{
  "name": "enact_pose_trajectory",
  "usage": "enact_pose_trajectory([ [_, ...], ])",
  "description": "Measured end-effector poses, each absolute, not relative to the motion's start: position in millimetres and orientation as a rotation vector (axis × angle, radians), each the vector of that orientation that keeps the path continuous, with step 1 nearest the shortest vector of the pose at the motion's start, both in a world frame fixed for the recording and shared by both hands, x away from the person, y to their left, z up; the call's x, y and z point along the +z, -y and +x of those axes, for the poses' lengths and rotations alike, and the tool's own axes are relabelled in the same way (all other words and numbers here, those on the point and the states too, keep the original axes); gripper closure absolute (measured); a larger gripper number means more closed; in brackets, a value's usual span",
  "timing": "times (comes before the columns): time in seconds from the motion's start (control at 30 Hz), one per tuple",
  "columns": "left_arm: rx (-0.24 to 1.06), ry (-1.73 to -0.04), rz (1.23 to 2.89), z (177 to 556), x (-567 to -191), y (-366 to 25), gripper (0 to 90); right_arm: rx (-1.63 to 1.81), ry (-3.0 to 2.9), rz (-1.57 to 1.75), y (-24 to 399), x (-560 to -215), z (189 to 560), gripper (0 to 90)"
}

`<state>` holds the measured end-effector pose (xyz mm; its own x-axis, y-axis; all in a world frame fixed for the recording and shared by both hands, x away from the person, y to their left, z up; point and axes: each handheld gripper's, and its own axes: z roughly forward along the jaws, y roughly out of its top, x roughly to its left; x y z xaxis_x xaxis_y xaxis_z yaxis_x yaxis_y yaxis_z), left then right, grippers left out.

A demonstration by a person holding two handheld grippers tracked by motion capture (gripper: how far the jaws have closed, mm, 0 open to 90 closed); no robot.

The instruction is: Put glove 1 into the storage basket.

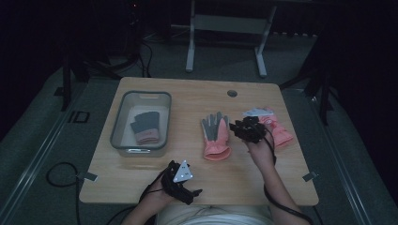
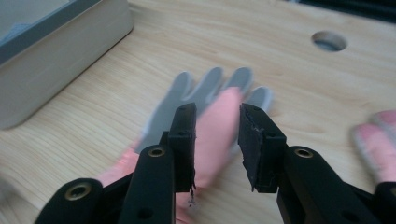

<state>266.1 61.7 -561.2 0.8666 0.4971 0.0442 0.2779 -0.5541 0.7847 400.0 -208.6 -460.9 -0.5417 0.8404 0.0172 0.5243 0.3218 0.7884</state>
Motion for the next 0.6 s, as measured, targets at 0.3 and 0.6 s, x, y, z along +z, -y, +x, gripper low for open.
enact_pose_trajectory([
  [0.3,0.338,-0.555,2.188,266.1,-560.8,-60.7,1.8,0.91,-2.212,1.142,286.2,-468.6,416.8,66.8],
  [0.6,0.365,-0.541,2.2,262.9,-561.0,-58.9,1.8,0.829,-2.209,1.217,345.5,-479.6,449.5,57.0],
])
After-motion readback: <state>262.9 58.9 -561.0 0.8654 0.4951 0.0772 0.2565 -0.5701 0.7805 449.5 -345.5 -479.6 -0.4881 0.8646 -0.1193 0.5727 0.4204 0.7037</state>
